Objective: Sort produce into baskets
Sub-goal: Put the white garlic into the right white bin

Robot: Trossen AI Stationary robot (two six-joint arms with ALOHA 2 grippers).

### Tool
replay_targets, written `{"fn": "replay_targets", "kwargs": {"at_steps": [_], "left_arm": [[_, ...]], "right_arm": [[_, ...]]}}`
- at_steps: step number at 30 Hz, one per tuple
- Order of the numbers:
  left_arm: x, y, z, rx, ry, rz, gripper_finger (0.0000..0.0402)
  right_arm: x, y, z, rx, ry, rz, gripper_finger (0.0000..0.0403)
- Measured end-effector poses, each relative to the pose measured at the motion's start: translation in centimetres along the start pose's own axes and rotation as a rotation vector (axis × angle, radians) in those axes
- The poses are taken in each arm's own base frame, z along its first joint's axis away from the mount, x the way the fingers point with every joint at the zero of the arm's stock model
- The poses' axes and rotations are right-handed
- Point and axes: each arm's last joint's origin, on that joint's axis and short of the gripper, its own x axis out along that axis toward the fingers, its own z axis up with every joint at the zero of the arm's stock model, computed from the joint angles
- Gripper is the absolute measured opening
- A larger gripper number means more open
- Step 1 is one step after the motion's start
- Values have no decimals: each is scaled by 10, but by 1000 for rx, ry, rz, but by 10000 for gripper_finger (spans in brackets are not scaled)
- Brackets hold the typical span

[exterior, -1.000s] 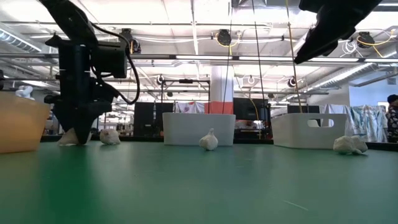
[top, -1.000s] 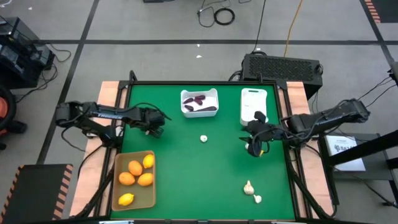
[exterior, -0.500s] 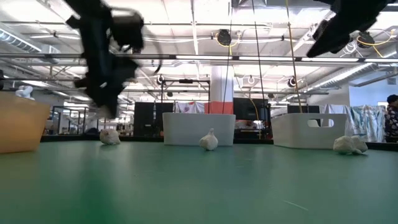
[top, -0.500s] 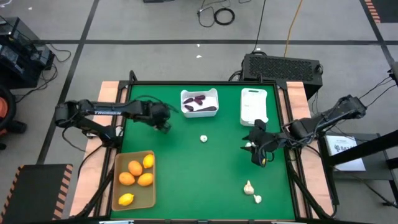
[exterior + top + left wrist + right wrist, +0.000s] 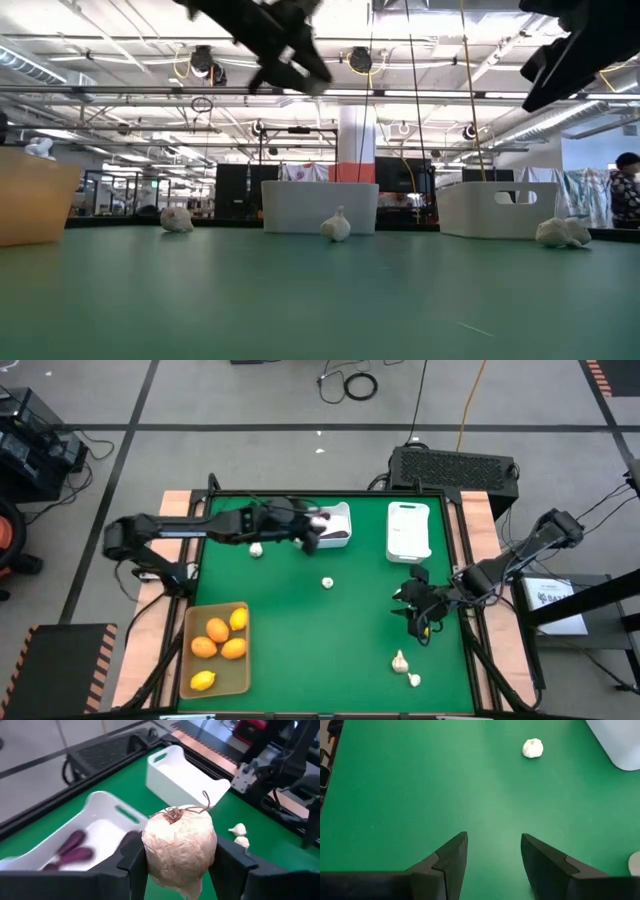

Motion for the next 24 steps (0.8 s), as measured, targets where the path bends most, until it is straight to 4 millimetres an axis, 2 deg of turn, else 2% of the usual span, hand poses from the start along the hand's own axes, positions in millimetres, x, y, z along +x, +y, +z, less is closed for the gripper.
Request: {"fn": "replay_targets", "kwargs": {"at_steps": [7,14,18,24], "left_arm": [[76,-17,-1,32,46,-132,170],[131,-41,27,81,-27,-208,170],[162,-51,34,90,-30,-268,170],[207,-52,35,91,-69,-283,170]], "right_arm": [[-2,3,-5,16,29,13,176],[-5,9,-12,31,90,63,176],[-7,9,-18,11,131,43,176],[-8,3,-27,24,206,-22,176]]}}
